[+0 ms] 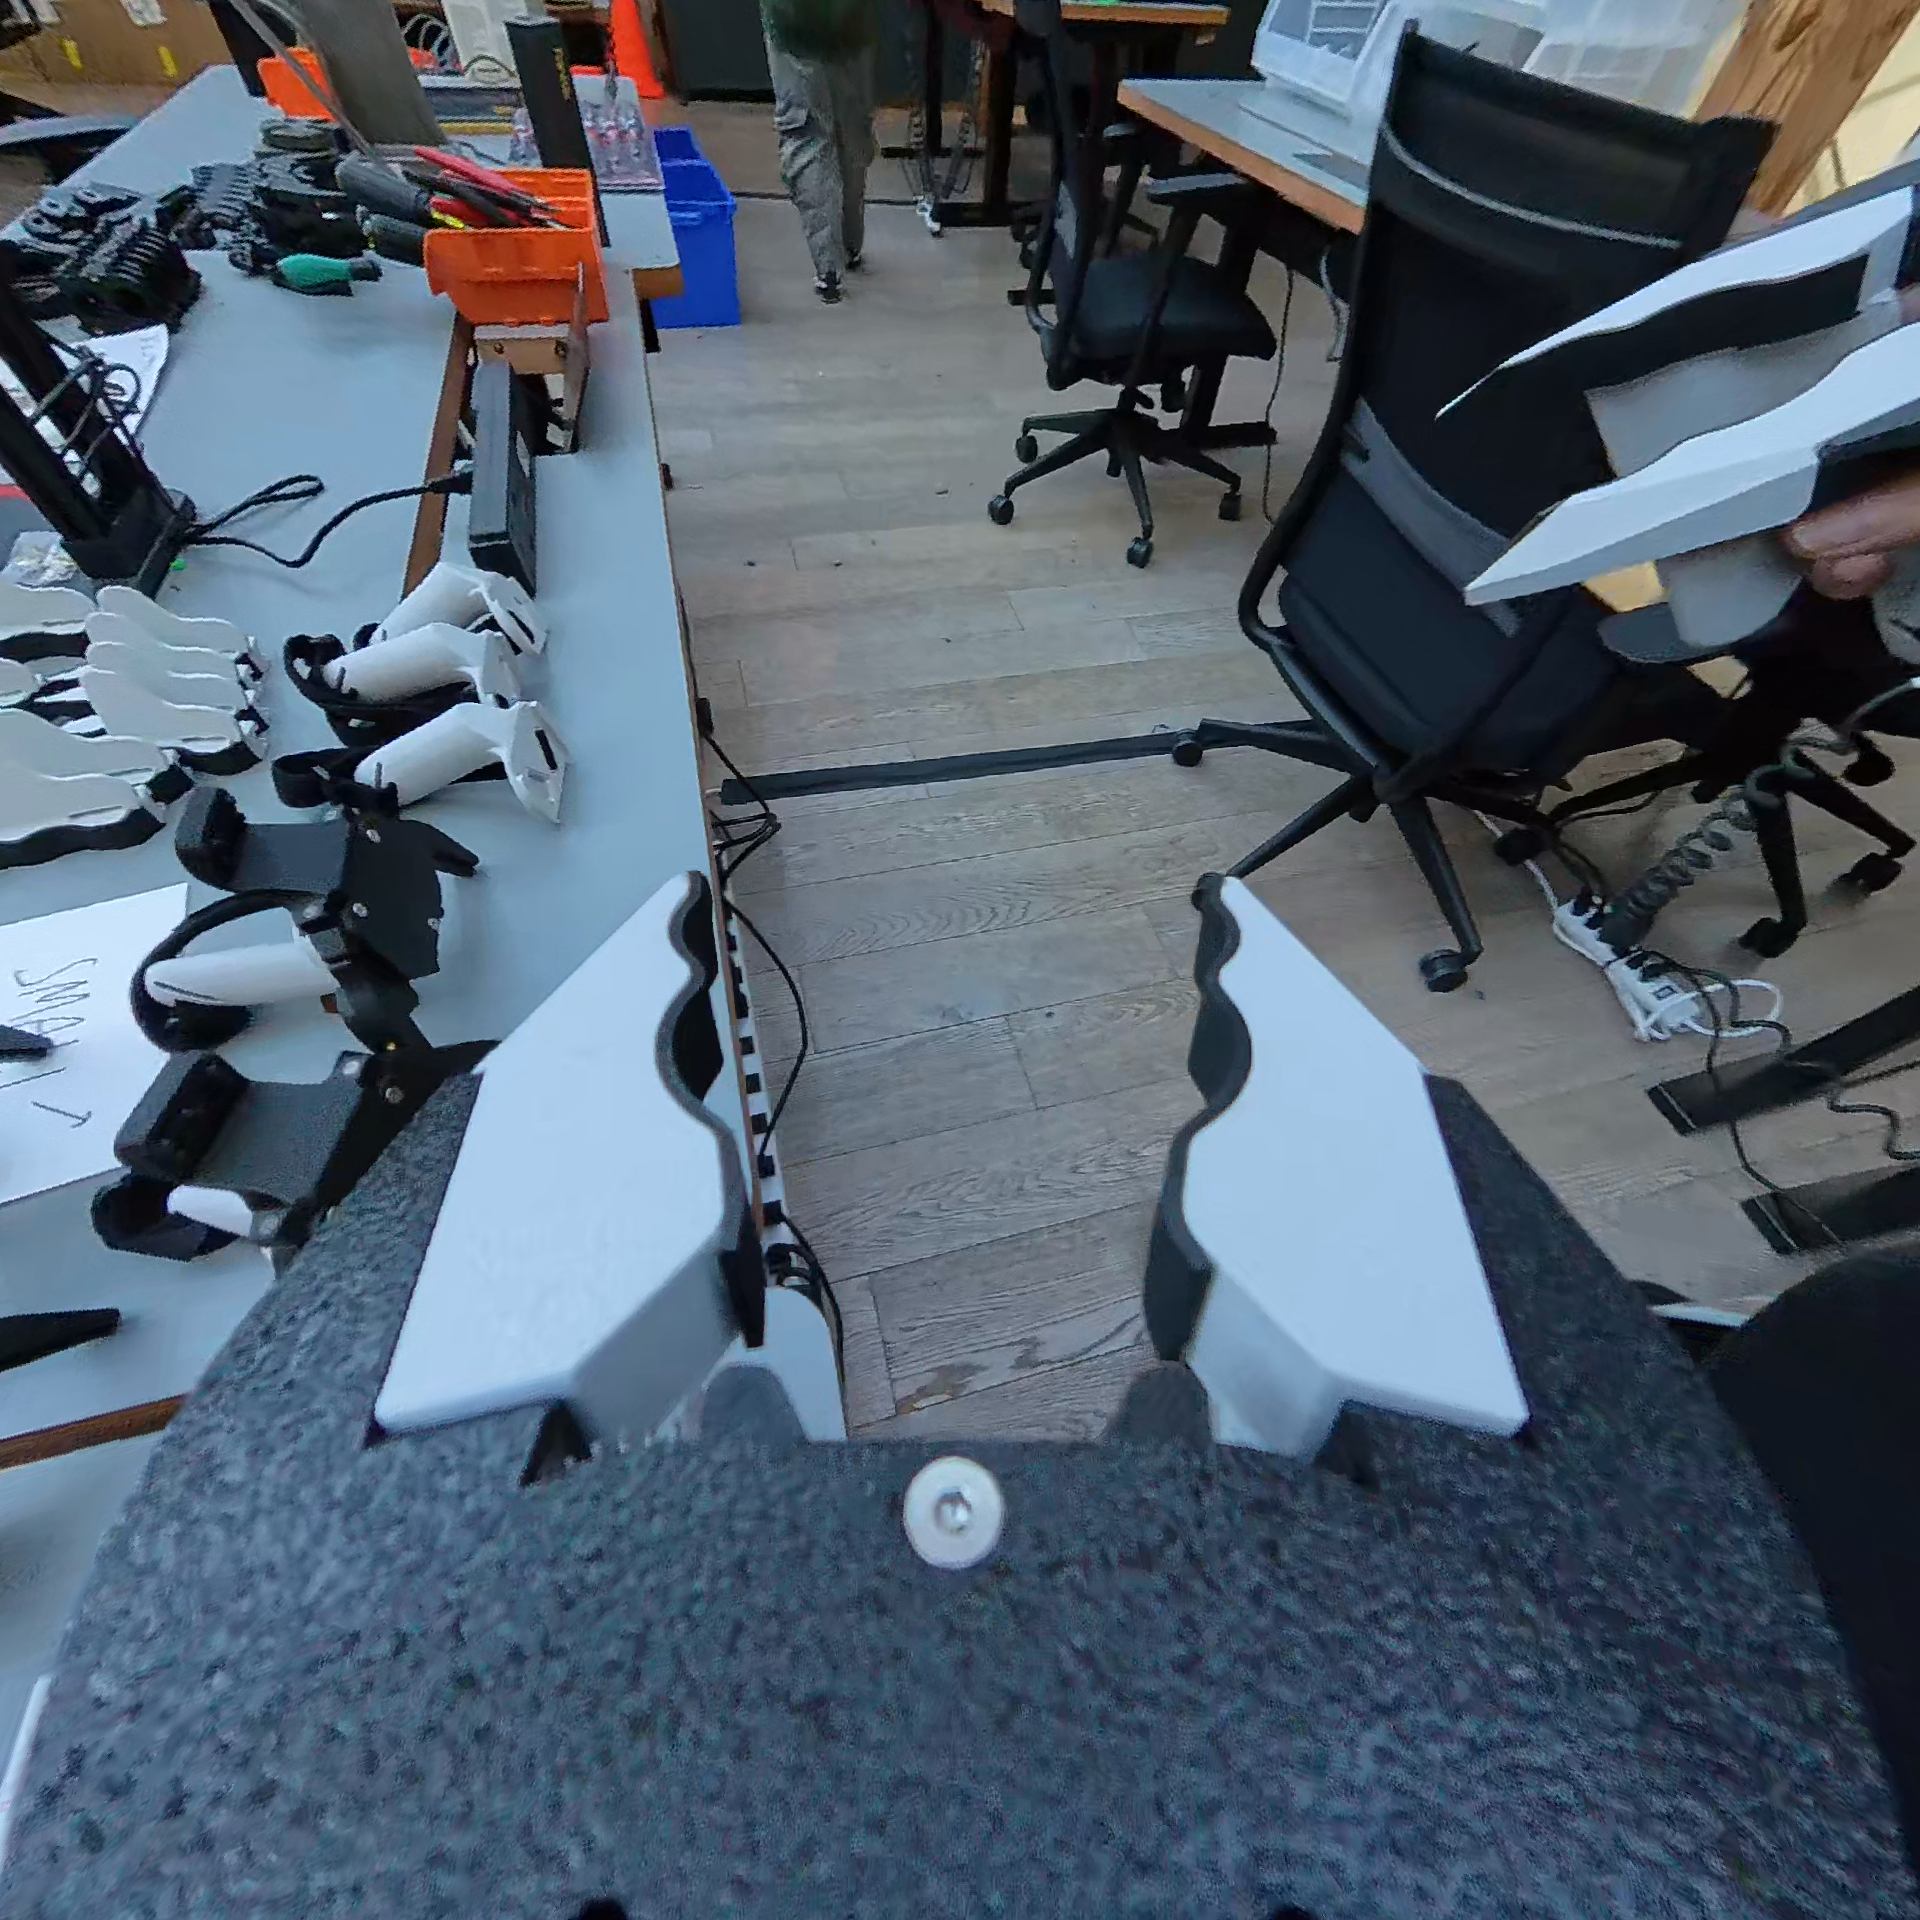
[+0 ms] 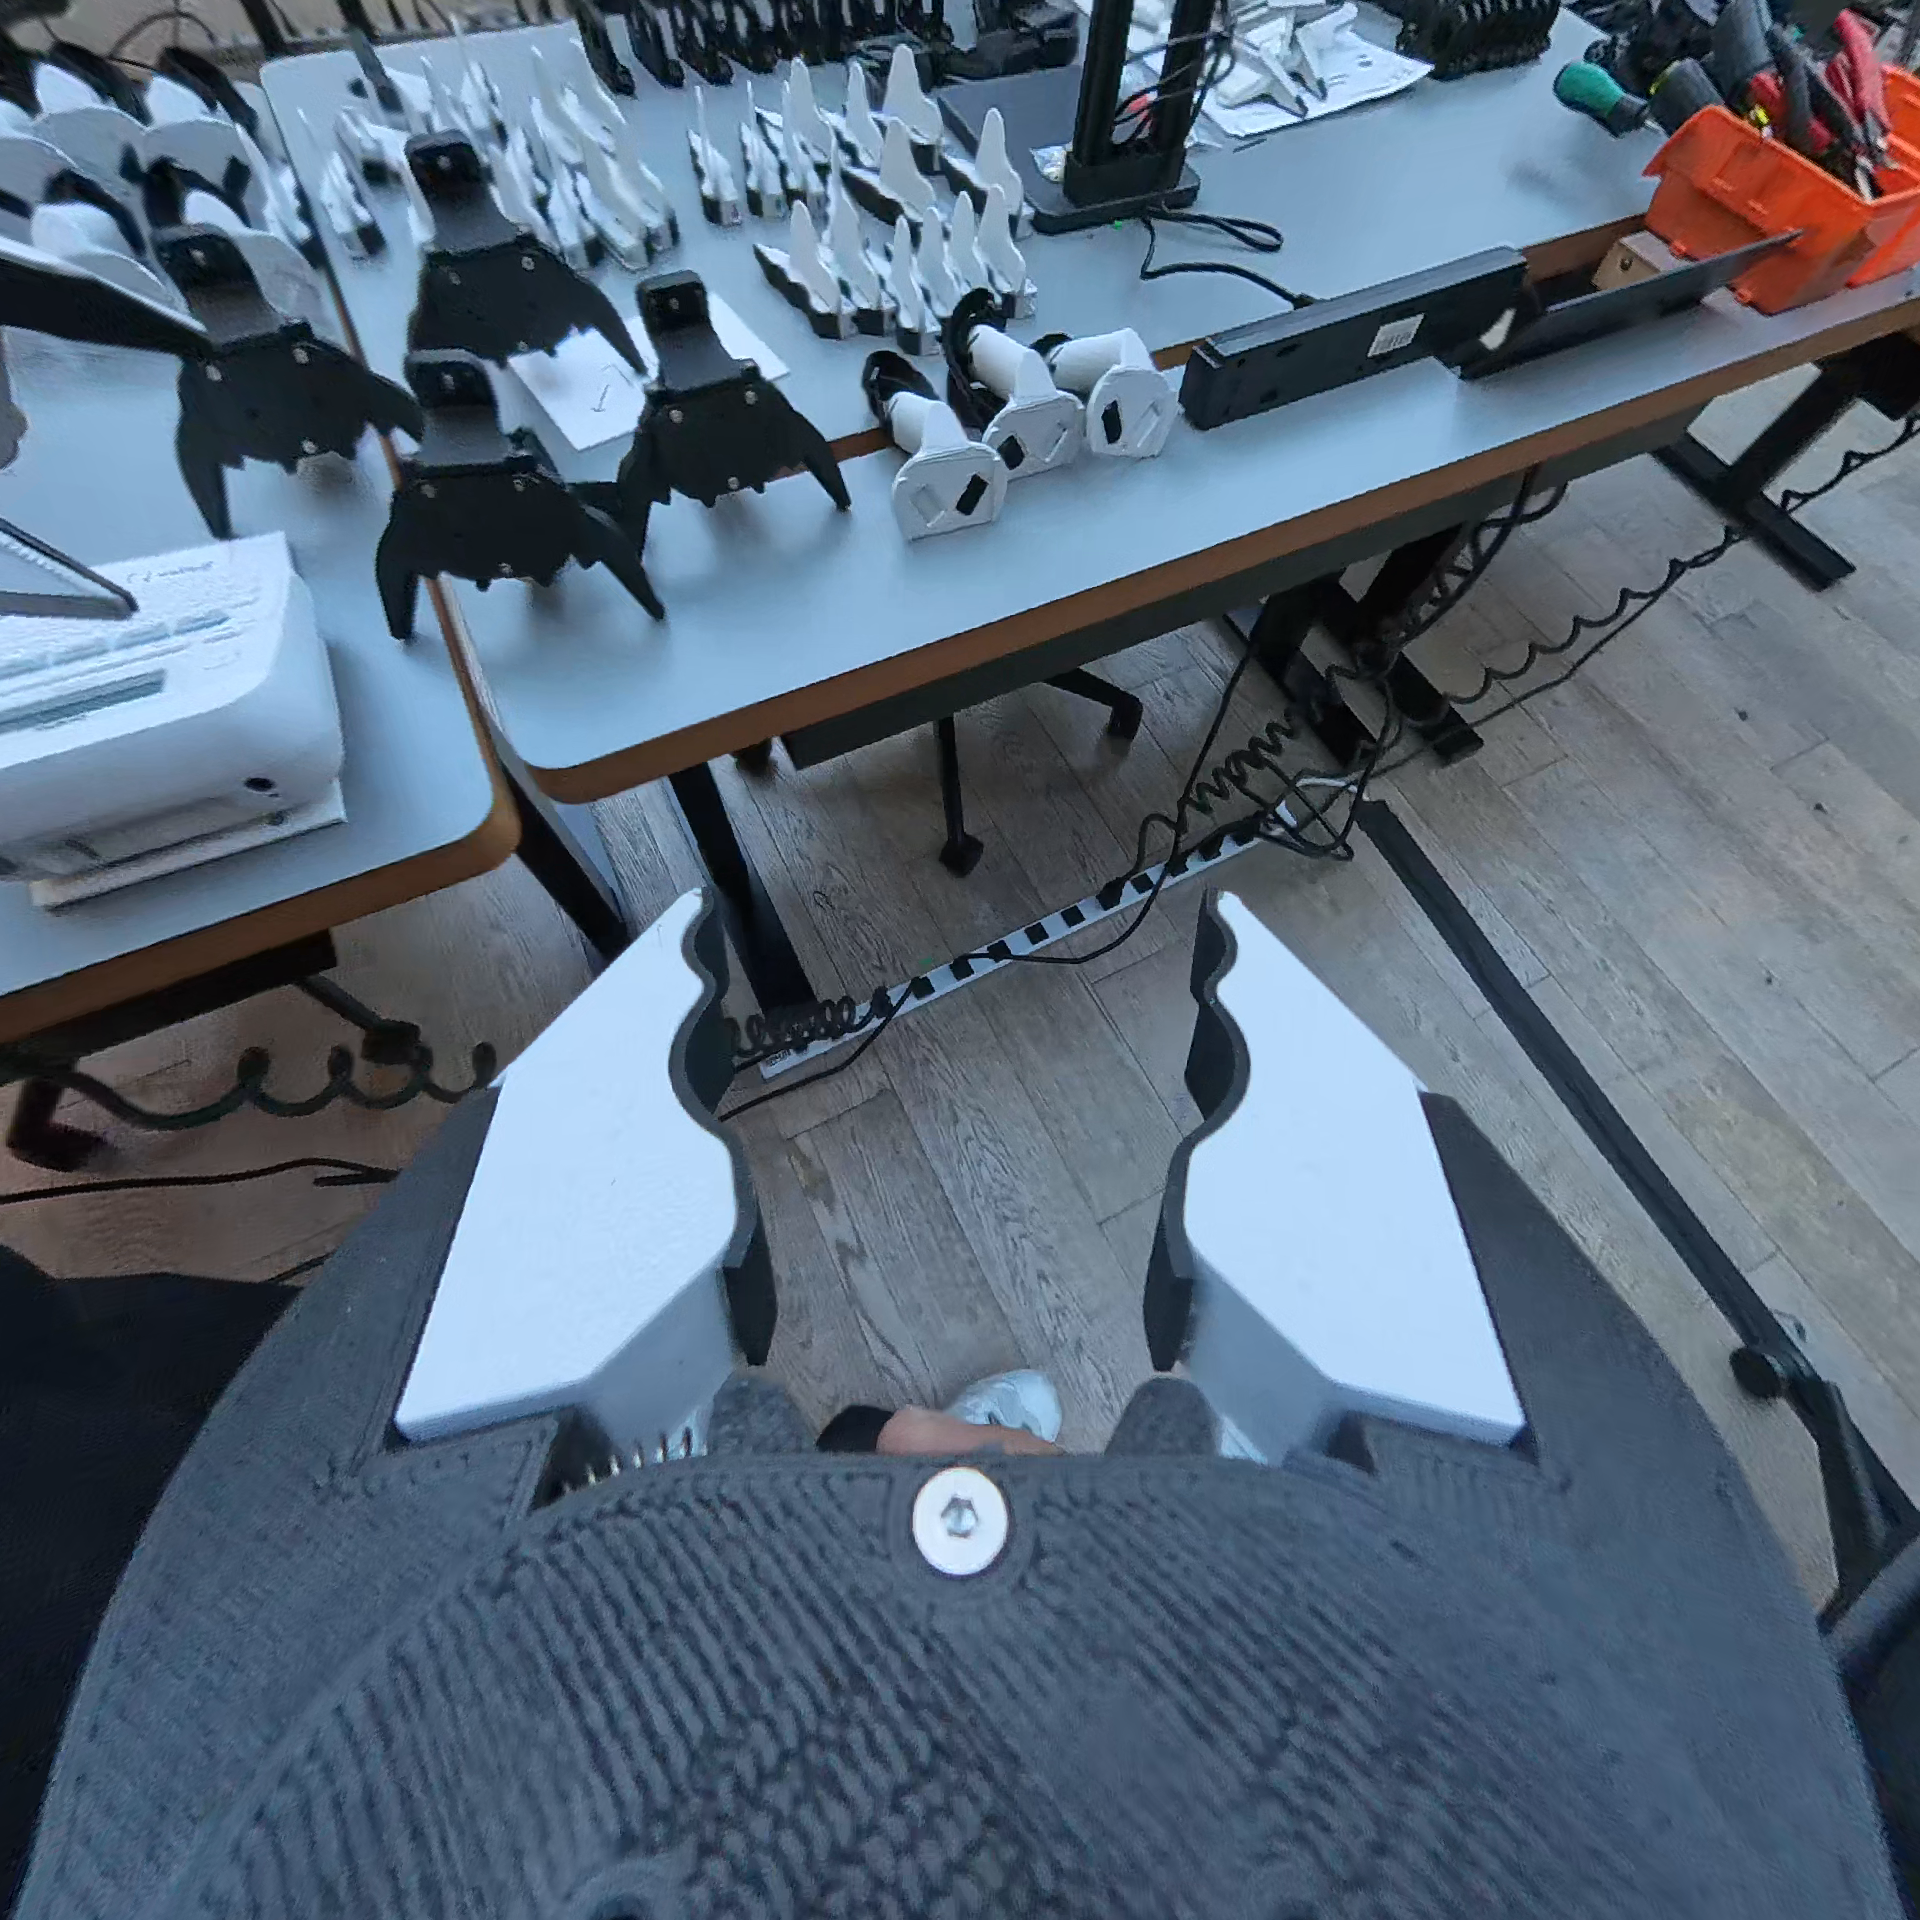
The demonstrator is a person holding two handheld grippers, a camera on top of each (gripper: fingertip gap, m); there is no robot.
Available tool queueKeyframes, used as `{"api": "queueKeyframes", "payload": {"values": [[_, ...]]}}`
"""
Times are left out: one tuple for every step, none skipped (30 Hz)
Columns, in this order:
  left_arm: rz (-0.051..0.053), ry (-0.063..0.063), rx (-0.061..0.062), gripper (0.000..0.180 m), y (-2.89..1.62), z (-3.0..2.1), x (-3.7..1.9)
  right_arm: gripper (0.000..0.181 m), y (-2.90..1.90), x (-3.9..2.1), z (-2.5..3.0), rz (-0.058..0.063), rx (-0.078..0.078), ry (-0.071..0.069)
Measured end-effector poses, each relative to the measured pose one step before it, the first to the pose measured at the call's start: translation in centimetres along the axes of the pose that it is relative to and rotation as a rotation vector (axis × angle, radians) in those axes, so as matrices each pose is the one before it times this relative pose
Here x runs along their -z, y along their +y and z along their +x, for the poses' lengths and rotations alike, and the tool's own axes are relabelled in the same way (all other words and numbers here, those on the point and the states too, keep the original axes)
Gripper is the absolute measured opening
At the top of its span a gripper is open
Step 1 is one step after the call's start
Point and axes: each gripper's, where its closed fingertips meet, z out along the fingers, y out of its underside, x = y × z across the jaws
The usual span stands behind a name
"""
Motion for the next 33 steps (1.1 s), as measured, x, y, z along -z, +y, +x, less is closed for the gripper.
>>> {"api": "queueKeyframes", "payload": {"values": [[-0.0095,-0.0246,-0.0031,0.09,-0.254,-0.442,-1.164,0.089,-0.057,-0.696,1.506,0.0091,-0.002,-0.0193],[-0.0071,-0.0253,0.0029,0.09,-0.393,-0.37,-1.257,0.089,-0.123,-0.616,1.666,0.0116,-0.0059,-0.0191],[-0.0027,-0.0231,0.0042,0.09,-0.562,-0.238,-1.315,0.089,-0.225,-0.514,1.608,0.0143,-0.0021,-0.0209],[0.0019,-0.022,0.0012,0.09,-0.716,-0.085,-1.402,0.088,-0.288,-0.472,1.79,0.0167,0.0046,-0.0194],[0.0014,-0.0263,-0.0008,0.09,-0.819,0.008,-1.564,0.088,-0.238,-0.429,1.939,0.016,0.0057,-0.0143],[-0.0051,-0.0296,0.0031,0.09,-0.79,0.093,-1.666,0.086,-0.113,-0.364,2.215,0.0056,-0.0025,-0.0111],[-0.0124,-0.0269,0.0123,0.09,-0.742,0.207,-1.604,0.086,-0.029,-0.529,1.98,-0.0097,-0.0154,-0.0114],[-0.0094,-0.0181,0.0161,0.09,-0.913,0.44,-1.565,0.086,-0.307,0.049,2.02,-0.005,-0.0176,-0.0086],[0.0051,-0.0089,0.0075,0.09,-1.138,0.64,-1.511,0.086,-0.629,0.169,1.872,0.0144,-0.0091,-0.012],[0.0153,-0.0057,-0.0058,0.09,-1.148,0.674,-1.507,0.084,-0.654,0.167,1.797,0.0242,0.0019,-0.013],[0.0116,-0.0065,-0.014,0.089,-0.907,0.61,-1.496,0.082,-0.43,0.124,1.878,0.0181,0.0073,-0.0054],[-0.0027,-0.0052,-0.0128,0.087,-0.584,0.563,-1.512,0.081,-0.113,0.047,2.0,0.004,0.0066,0.002],[-0.0155,0.0008,-0.0044,0.086,-0.38,0.602,-1.461,0.081,0.116,-0.002,1.897,-0.0099,0.005,0.0016],[-0.0146,0.0097,0.0033,0.086,-0.465,0.652,-1.321,0.082,0.053,0.146,1.742,-0.0135,0.0043,0.0025],[-0.0012,0.0152,0.0042,0.086,-0.732,0.641,-1.235,0.083,-0.136,0.254,1.548,-0.0033,0.0057,0.0058],[0.0103,0.0148,0.0003,0.086,-0.935,0.51,-1.197,0.083,-0.354,0.222,1.397,0.0102,0.0089,0.0081],[0.0115,0.0103,-0.0042,0.085,-0.944,0.318,-1.206,0.083,-0.337,0.226,1.281,0.0155,0.0109,0.0111],[0.0052,0.005,-0.007,0.084,-0.781,0.122,-1.233,0.084,-0.124,0.091,1.216,0.0114,0.0111,0.0115],[-0.0015,0.0033,-0.0075,0.084,-0.688,0.047,-1.311,0.086,0.094,-0.076,1.155,0.0046,0.0075,0.0075],[-0.0031,0.0061,-0.0079,0.084,-0.657,0.066,-1.324,0.087,0.201,-0.183,0.999,0.0012,0.0008,0.0024],[-0.0001,0.0077,-0.0098,0.084,-0.671,0.076,-1.292,0.09,0.206,-0.316,1.096,0.0017,-0.0061,0.0019],[0.0031,0.0078,-0.0132,0.084,-0.611,0.077,-1.27,0.092,0.13,-0.414,1.019,0.0017,-0.0137,0.0022],[0.003,0.01,-0.0154,0.084,-0.644,0.175,-1.709,0.095,-0.063,-0.389,0.989,0.0031,-0.0161,-0.0045],[0.0007,0.013,-0.0134,0.084,-0.642,0.141,-1.936,0.098,-0.316,-0.28,1.4,0.0081,-0.0097,-0.0029],[0.0026,0.0173,-0.0089,0.084,-0.513,-0.044,-1.568,0.1,-0.419,-0.397,1.209,0.0087,0.001,0.0077],[0.0087,0.0203,-0.0044,0.084,-0.672,-0.127,-1.736,0.101,-0.528,-0.373,1.386,0.0072,0.0066,0.016],[0.0119,0.0199,-0.0007,0.084,-0.772,-0.275,-1.894,0.103,-0.621,-0.382,1.451,0.0072,0.007,0.0159],[0.0088,0.0224,-0.0002,0.084,-0.804,-0.353,-2.041,0.105,-0.664,-0.39,1.527,0.0058,0.0064,0.0185],[0.0017,0.0292,-0.0062,0.085,-0.786,-0.354,-2.1,0.107,-0.71,-0.463,1.593,0.0063,0.0082,0.0187],[-0.0024,0.028,-0.0185,0.087,-0.796,-0.463,-2.078,0.109,-0.728,-0.432,1.575,0.0074,0.0103,0.0156],[-0.0002,0.0172,-0.0311,0.089,-0.876,-0.69,-1.988,0.111,-0.672,-0.474,1.622,0.0052,0.0122,0.017],[0.0047,0.0129,-0.0364,0.09,-0.936,-0.85,-1.989,0.113,-0.556,-0.542,1.727,-0.0016,0.014,0.0176],[0.0089,0.0133,-0.0247,0.09,-0.981,-0.91,-2.021,0.115,-0.39,-0.578,1.874,-0.0087,0.0063,0.0205]]}}
